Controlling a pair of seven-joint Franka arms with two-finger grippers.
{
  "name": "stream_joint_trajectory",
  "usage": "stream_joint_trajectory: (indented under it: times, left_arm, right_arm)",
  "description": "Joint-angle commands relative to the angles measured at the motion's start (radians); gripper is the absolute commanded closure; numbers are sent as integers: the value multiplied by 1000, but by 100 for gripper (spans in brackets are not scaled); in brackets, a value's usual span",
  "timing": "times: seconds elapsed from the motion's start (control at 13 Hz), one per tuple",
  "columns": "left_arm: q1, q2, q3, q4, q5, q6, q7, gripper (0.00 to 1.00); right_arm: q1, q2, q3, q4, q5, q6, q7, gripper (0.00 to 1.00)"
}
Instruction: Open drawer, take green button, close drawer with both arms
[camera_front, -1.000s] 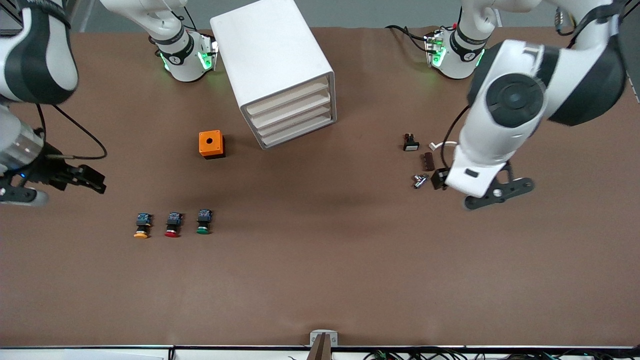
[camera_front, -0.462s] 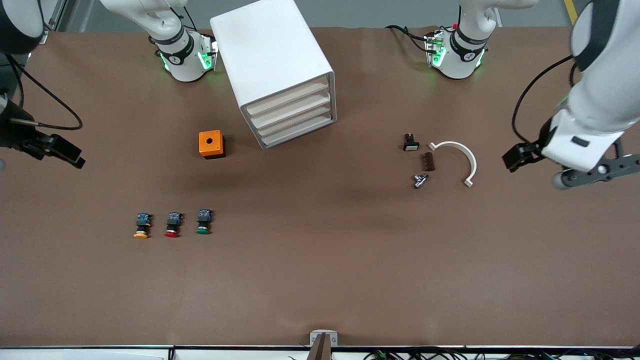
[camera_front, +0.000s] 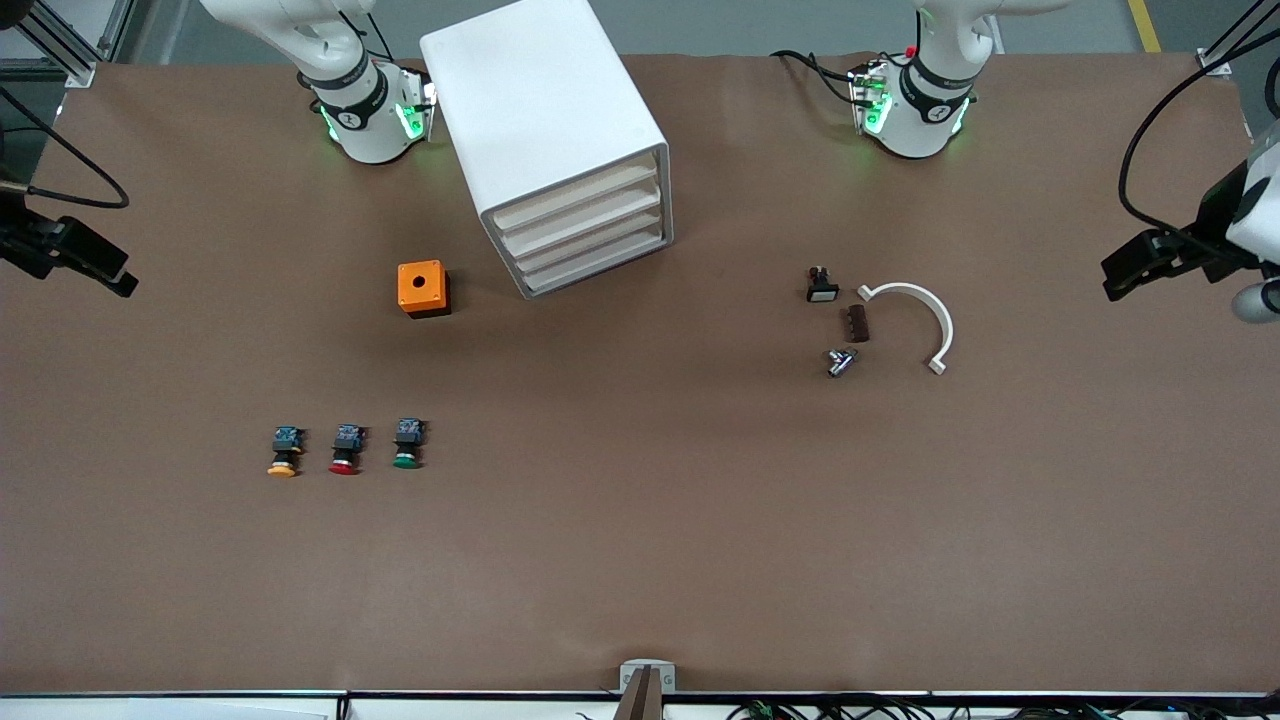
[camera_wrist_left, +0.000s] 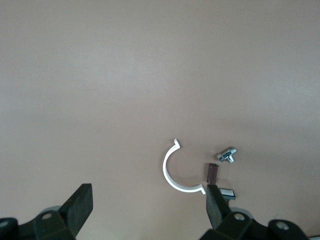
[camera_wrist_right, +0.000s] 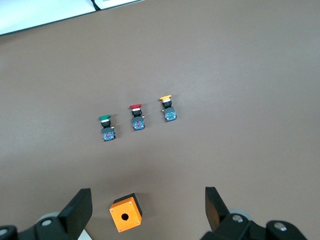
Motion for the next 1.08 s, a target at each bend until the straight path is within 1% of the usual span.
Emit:
stream_joint_trajectory:
  times: [0.0, 0.15, 0.38, 0.46, 0.77, 1.0]
  left_arm:
    - [7, -92, 15, -100, -15, 3, 25, 0]
    - [7, -109, 20, -118, -16, 1, 31, 0]
    - [16, -131, 29, -156, -33, 4, 95, 0]
    - [20, -140, 34, -160, -53, 6, 97, 0]
    - [22, -160, 29, -193, -53, 30, 97, 0]
    - [20, -158, 28, -181, -54, 30, 100, 0]
  right_arm:
    - [-13, -34, 12, -30, -21, -1, -6, 0]
    - [-13, -34, 12, -29, -21, -6, -6, 0]
    - [-14, -34, 12, -29, -21, -9, -4, 0]
    - [-14, -34, 12, -27, -21, -12, -4, 0]
    - [-31, -26, 21, -18, -18, -9, -4, 0]
    - [-101, -19, 93, -4, -13, -12, -9, 0]
